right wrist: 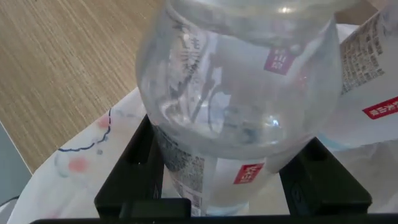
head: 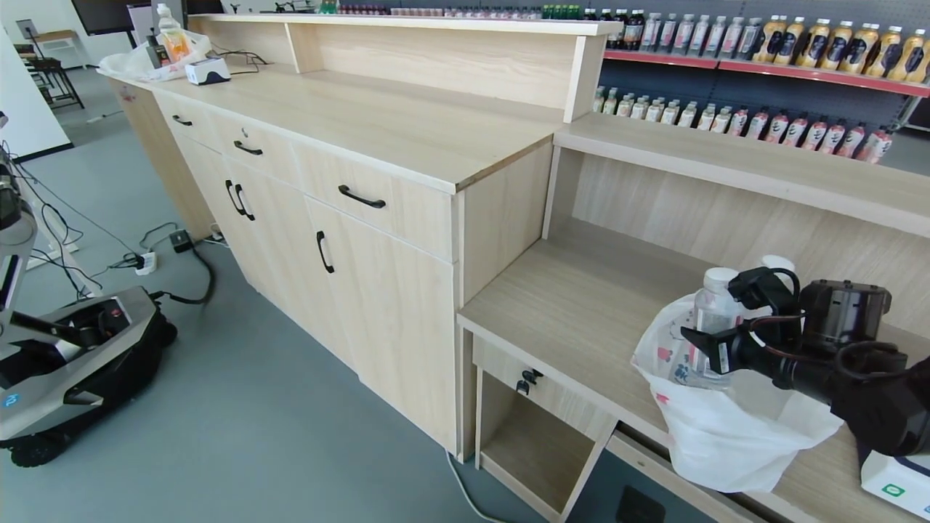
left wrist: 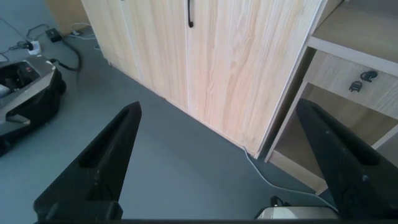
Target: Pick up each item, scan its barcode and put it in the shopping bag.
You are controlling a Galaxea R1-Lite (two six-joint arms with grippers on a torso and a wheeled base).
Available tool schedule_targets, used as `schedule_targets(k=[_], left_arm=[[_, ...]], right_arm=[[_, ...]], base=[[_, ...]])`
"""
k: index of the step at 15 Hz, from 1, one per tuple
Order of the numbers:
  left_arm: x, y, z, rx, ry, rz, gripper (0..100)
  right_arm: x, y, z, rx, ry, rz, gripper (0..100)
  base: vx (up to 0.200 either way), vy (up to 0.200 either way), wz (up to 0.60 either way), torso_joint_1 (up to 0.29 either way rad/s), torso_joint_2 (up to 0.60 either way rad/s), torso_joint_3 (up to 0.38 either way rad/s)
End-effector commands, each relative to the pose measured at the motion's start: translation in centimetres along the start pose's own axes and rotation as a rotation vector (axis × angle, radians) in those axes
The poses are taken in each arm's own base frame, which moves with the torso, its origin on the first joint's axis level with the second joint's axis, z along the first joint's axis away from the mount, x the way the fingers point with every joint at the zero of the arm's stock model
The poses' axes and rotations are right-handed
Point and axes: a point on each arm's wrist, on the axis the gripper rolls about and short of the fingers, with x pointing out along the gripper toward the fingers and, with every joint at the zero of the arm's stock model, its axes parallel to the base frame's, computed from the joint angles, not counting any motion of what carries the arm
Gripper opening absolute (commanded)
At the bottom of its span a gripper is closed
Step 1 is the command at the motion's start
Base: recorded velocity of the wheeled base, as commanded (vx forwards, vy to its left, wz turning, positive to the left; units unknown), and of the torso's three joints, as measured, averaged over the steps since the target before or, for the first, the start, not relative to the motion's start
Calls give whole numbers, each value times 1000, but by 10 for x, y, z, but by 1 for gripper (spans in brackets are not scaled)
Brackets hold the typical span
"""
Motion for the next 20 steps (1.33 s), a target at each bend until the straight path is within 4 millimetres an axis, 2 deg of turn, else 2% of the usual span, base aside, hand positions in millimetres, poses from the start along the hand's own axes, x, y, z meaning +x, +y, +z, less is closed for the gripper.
schedule_targets(k=[1,5,18,19,20], left_arm=[[0,0,0,0,0,0,100],[0,0,0,0,0,0,100],[0,0,0,0,0,0,100],[0,0,0,0,0,0,100],[0,0,0,0,0,0,100]], right_arm=[[4,2,-4,34,12,9,0],[4,9,-3,125,18,32,0],[0,15,-4,128,26,50,0],[-1,15,-4,129,29,49,100],[-1,15,-4,125,27,52,100]], base=[[0,0,0,0,0,0],[0,0,0,0,0,0],[0,0,0,0,0,0],[0,0,0,0,0,0],[0,0,0,0,0,0]])
